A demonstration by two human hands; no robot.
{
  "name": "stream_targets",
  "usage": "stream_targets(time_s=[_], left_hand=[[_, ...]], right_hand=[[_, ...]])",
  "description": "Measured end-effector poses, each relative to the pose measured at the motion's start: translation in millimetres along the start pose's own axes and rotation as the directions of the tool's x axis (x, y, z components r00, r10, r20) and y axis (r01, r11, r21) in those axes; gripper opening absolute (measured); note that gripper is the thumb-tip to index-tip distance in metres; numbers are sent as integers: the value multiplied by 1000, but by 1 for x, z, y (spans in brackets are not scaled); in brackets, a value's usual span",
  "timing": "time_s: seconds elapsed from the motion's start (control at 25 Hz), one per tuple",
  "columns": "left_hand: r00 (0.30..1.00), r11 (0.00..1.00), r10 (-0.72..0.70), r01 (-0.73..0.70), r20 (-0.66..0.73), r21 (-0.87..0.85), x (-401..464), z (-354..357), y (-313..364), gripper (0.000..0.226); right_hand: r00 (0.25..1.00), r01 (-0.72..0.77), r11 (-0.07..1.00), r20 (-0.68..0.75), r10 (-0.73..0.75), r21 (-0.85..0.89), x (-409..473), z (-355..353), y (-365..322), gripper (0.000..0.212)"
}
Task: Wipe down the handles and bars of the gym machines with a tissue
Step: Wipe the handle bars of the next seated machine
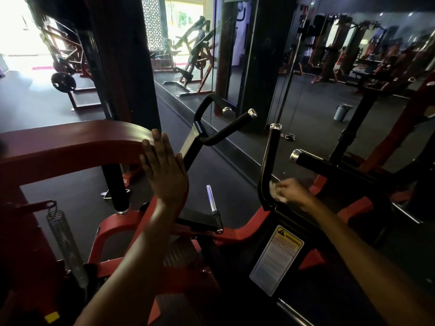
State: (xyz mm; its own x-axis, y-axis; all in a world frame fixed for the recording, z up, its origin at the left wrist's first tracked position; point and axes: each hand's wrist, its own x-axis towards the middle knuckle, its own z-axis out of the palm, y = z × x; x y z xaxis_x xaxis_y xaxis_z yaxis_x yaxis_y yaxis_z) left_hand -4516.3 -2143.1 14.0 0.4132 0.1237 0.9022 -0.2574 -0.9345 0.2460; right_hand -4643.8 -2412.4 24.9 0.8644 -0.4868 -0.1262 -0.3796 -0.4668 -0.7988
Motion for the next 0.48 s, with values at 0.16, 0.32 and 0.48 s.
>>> stream_targets(time_s=[0.16, 0.32, 0.48], left_hand=[[997, 998, -33, 36, 64, -49, -1, -6, 2, 54], [995, 993, -28, 39, 99, -107, 1, -13, 0, 56], [995, 994, -10, 21, 99, -110, -1, -13, -2, 58]], right_hand=[[788, 421, 798, -261, -557, -431, 31, 4, -65, 24], [798, 324, 482, -39, -602, -814, 90, -20, -69, 36], [803, 456, 199, 305, -513, -867, 53, 6, -10, 35]])
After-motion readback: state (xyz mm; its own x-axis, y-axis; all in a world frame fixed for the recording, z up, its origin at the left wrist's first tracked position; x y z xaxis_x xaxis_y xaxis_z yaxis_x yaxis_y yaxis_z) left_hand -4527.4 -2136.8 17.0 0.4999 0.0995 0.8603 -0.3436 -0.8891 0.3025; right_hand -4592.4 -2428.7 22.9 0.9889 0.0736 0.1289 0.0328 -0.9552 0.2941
